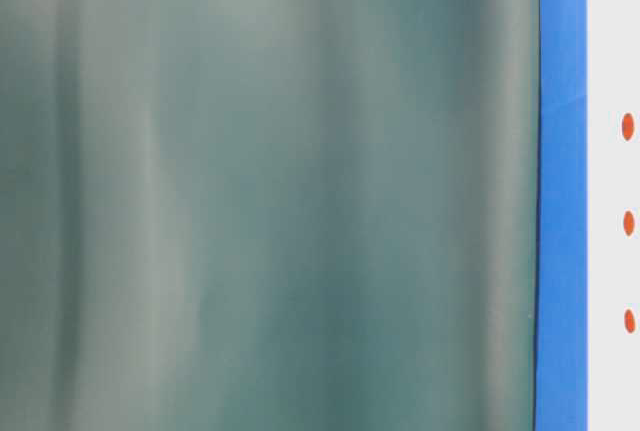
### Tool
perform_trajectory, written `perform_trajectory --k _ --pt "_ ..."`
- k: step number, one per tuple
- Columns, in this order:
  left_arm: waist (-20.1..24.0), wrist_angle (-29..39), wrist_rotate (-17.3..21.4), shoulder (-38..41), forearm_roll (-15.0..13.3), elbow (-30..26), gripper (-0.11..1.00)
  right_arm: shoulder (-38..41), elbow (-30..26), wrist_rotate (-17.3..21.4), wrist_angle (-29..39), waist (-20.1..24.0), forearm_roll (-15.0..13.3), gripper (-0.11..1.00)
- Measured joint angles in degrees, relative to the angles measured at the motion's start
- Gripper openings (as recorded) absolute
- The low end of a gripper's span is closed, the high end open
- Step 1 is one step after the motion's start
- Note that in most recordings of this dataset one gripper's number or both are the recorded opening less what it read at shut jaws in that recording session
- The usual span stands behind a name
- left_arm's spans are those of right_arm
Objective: Touch the tip of the soldering iron to the tip of the solder at the mark.
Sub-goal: 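Grasp the yellow solder wire with left gripper, red soldering iron with right, then lift wire and iron and carry both over the red-dot strip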
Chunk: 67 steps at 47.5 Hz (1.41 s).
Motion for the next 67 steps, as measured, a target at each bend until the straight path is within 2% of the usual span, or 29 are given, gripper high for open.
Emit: perform_trajectory --k 12,23,29,34,40,47,53,67 --pt "-1.23 -5.01 -0.53 13.18 -0.18 -3.08 0.81 13.18 0.26 0.00 -11.51 3.16 4.31 0.90" --pt "-1.23 -5.89 -2.20 18.90 -0.35 -3.96 0.79 23.55 -2.02 0.00 -15.47 3.69 7.65 0.89" --pt "-1.23 -6.15 -2.90 20.04 -0.35 -4.13 0.73 26.98 -2.81 0.00 -17.75 4.39 8.00 0.86" --pt "-1.32 -6.15 -2.64 20.57 -0.44 -4.13 0.60 29.09 -3.08 -0.09 -19.42 5.01 8.09 0.80" --pt "-1.32 -6.06 -2.11 20.83 -0.44 -4.22 0.31 31.03 -3.52 -0.35 -20.92 5.10 8.09 0.67" --pt "-1.32 -5.98 -2.29 21.09 -0.53 -4.83 0.04 33.13 -4.13 -0.88 -21.36 5.36 8.17 0.31" --pt "-1.32 -5.62 -2.46 21.18 -0.44 -5.63 0.02 34.19 -4.66 -0.88 -22.24 5.27 8.35 0.06" --pt "-1.14 -4.04 -3.08 20.83 -0.44 -6.42 0.02 33.93 -4.75 -0.70 -21.88 5.36 8.17 0.06"
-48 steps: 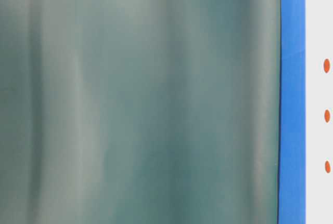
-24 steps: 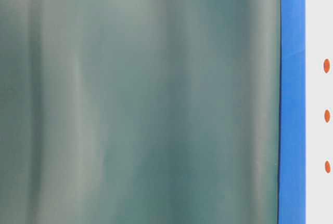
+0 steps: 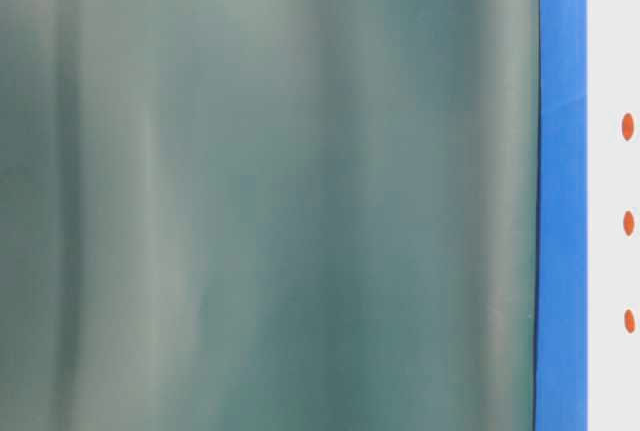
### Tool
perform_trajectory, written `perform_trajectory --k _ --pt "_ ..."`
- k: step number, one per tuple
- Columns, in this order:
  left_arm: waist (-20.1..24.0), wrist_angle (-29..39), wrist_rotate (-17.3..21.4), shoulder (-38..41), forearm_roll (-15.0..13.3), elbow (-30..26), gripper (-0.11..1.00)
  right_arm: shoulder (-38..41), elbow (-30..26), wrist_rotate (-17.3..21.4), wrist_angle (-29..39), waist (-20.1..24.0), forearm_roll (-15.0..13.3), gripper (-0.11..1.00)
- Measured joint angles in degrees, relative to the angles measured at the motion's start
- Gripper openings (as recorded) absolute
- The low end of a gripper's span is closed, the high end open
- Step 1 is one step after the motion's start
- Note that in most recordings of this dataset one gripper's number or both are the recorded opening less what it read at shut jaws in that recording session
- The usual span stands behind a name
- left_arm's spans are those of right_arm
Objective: Touch the tip of the soldering iron to the tip of the solder at the mark.
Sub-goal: 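Lift wire and iron and carry both over the red-dot strip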
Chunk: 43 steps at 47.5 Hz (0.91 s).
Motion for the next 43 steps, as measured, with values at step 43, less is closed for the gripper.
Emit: perform_trajectory --k 43 --pt "21.45 53.17 1.05 -33.40 0.26 -9.05 0.02 -41.13 -13.01 -3.34 65.30 -23.47 -10.20 0.06"
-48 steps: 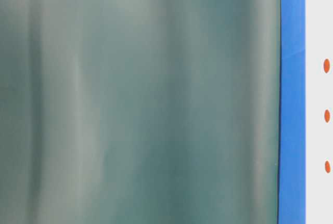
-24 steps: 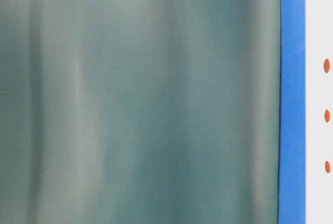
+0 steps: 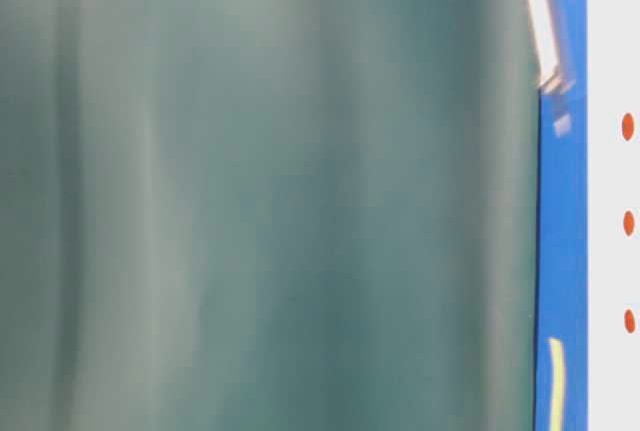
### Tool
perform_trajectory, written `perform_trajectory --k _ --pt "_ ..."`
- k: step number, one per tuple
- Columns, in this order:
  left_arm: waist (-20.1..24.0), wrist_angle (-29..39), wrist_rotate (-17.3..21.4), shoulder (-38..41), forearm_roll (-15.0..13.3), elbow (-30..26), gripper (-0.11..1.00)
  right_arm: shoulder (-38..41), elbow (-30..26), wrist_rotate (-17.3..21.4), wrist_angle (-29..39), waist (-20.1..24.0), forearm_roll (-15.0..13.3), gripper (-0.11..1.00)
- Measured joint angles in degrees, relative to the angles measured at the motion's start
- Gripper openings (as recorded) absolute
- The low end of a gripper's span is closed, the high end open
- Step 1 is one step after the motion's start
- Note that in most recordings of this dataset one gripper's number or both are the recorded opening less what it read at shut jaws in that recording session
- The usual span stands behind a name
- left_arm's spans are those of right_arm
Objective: Touch the tip of the soldering iron to the tip of the solder at the mark.
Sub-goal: 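Lift wire and iron and carry both over the red-dot strip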
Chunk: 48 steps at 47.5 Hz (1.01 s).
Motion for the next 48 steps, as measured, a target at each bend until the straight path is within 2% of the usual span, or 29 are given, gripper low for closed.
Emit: perform_trajectory --k 8,17,27,35,48 --pt "8.00 3.08 1.41 0.09 0.18 -0.70 0.02 3.69 -3.60 0.09 2.90 -6.86 -3.60 0.06" --pt "12.48 4.48 5.63 1.23 0.26 -1.67 0.02 10.37 -8.00 0.09 3.78 -12.83 -6.15 0.06" --pt "16.26 9.40 8.09 5.98 0.26 -4.22 0.02 16.96 -13.01 0.09 6.15 -14.50 -8.35 0.06" --pt "16.35 12.30 9.32 8.88 0.35 -6.50 0.02 19.69 -15.12 0.09 7.91 -14.85 -8.70 0.06" --pt "16.26 12.48 9.23 9.40 0.35 -7.12 0.02 19.86 -15.64 0.09 8.26 -14.94 -8.96 0.06"
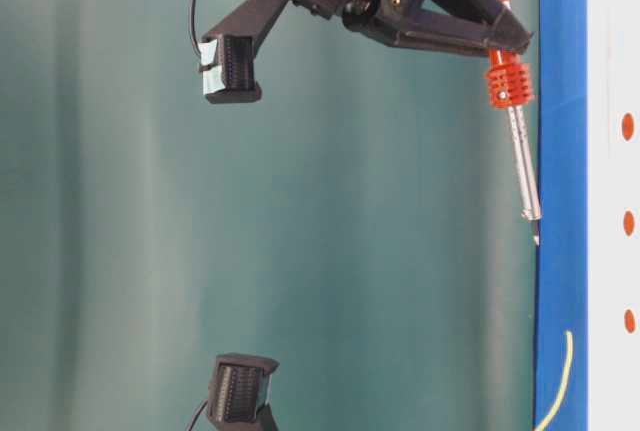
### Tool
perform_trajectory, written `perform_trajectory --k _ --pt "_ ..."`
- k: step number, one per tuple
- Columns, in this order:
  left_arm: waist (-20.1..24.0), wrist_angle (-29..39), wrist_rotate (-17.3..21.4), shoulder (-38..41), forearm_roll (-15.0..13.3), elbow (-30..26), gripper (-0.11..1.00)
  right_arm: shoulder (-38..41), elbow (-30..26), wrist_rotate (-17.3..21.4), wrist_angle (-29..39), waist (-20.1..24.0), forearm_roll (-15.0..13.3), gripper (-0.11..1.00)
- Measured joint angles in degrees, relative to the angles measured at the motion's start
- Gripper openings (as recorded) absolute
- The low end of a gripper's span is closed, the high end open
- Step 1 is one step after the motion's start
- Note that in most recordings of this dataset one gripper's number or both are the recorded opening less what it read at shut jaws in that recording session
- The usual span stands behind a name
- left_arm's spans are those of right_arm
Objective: Touch the tip of the soldering iron to the tip of the solder at the mark.
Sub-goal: 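Lift wire and iron and carry both over the red-dot strip, then bring iron tip toward the wire tip at the left red dot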
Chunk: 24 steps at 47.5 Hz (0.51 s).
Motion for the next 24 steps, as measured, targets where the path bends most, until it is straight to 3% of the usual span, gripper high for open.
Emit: perform_trajectory --k 24 --pt "-1.41 -1.76 -0.26 5.98 0.00 -1.05 0.02 0.18 0.00 0.00 0.00 0.00 -0.26 0.06"
